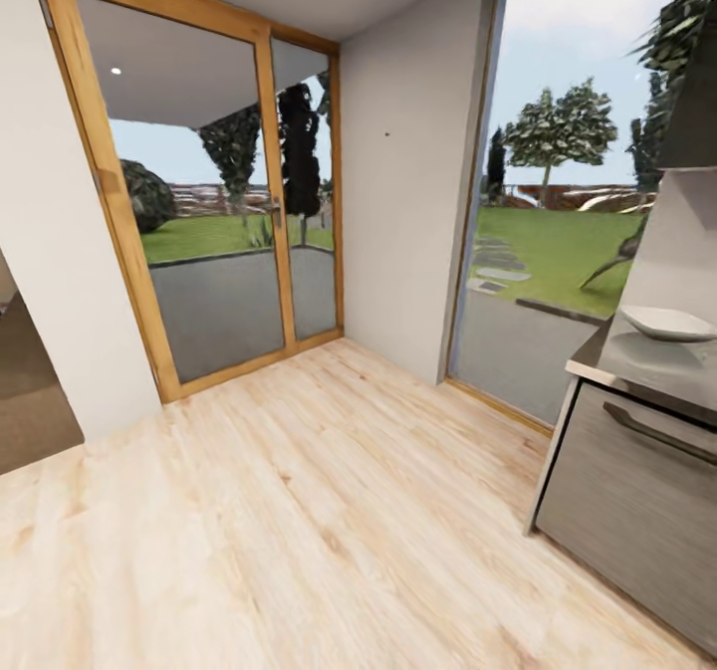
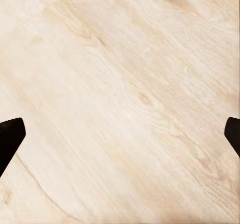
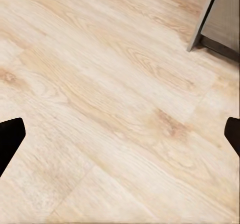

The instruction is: In the kitchen, take the Vidalia onion out of the sink, dice it on the chopping board with the paring knife, put the diced onion into the bowl on the countertop, then place both the paring knife and the chopping board into the sink.

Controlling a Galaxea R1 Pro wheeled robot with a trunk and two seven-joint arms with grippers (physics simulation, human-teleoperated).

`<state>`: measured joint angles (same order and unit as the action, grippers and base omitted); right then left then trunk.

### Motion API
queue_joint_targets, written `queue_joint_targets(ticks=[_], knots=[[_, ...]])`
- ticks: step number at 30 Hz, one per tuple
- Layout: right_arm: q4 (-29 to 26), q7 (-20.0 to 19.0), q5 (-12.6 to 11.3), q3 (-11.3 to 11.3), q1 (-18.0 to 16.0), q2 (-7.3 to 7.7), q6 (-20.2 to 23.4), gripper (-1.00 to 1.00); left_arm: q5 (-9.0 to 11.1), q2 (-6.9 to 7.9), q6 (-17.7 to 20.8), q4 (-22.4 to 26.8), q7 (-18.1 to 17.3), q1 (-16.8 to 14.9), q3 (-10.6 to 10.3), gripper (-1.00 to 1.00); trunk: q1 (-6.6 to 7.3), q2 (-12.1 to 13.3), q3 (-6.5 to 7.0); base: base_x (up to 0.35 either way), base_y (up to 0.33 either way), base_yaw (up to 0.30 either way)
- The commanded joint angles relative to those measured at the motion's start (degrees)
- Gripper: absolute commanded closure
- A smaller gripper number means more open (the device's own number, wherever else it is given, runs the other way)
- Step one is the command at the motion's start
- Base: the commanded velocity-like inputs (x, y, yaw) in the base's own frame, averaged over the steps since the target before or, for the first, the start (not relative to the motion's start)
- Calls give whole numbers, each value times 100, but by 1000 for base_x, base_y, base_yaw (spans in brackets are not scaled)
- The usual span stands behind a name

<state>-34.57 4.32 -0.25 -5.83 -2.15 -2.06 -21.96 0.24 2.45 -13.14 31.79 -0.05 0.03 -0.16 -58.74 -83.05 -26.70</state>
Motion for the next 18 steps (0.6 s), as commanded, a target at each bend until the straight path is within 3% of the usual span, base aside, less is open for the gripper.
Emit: queue_joint_targets(ticks=[1,18], knots=[[5,-5,-2,-14,-5,-5,-19,-100,2,2,-13,3,0,-1,-2,-100,1,-3,-5,-31,0,-280],[3,-6,-1,-14,-5,-5,-19,-100,2,2,-13,0,2,-3,-2,-100,1,-3,-5,-4,0,-280]])
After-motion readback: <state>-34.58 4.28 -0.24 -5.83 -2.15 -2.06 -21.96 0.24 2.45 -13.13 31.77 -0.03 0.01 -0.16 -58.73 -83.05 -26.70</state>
